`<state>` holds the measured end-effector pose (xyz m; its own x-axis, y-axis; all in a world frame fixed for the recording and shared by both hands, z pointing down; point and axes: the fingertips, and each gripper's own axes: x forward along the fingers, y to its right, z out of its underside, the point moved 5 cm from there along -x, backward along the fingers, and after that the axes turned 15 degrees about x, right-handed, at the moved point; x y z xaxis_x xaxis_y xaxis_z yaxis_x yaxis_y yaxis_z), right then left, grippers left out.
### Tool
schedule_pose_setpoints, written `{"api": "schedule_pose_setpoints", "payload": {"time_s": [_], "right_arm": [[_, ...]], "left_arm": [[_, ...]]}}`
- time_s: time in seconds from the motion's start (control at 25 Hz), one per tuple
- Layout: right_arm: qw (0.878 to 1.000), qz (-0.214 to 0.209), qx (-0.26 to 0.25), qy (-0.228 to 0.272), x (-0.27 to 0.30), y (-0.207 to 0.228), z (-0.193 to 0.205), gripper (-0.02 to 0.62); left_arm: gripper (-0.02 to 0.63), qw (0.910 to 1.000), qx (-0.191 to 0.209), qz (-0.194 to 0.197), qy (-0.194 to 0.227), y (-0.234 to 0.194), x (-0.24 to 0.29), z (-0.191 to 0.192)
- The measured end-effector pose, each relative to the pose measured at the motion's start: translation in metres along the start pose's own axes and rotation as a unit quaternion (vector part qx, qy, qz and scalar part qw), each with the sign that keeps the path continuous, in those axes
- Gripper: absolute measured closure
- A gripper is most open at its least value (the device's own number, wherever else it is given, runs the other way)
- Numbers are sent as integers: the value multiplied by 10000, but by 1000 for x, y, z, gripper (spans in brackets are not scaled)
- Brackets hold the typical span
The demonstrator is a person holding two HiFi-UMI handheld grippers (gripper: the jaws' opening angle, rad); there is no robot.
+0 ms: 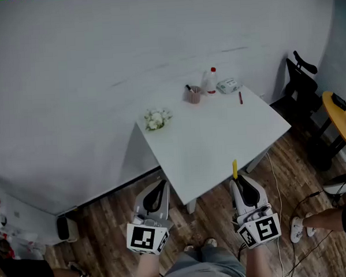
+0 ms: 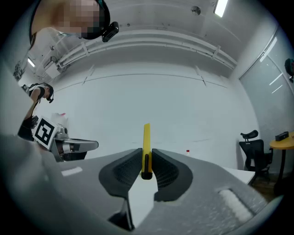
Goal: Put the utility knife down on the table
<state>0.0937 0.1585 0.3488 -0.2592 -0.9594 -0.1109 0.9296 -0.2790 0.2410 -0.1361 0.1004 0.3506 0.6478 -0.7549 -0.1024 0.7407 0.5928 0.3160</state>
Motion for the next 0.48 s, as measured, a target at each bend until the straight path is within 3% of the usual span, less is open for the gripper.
{"api": "schedule_pose_setpoints", "payload": {"time_s": [0.48], "right_arm": [[10000,38,5,18,5,-2,1,531]], "left_arm": [[603,10000,-51,32,74,-5,5,0]]}}
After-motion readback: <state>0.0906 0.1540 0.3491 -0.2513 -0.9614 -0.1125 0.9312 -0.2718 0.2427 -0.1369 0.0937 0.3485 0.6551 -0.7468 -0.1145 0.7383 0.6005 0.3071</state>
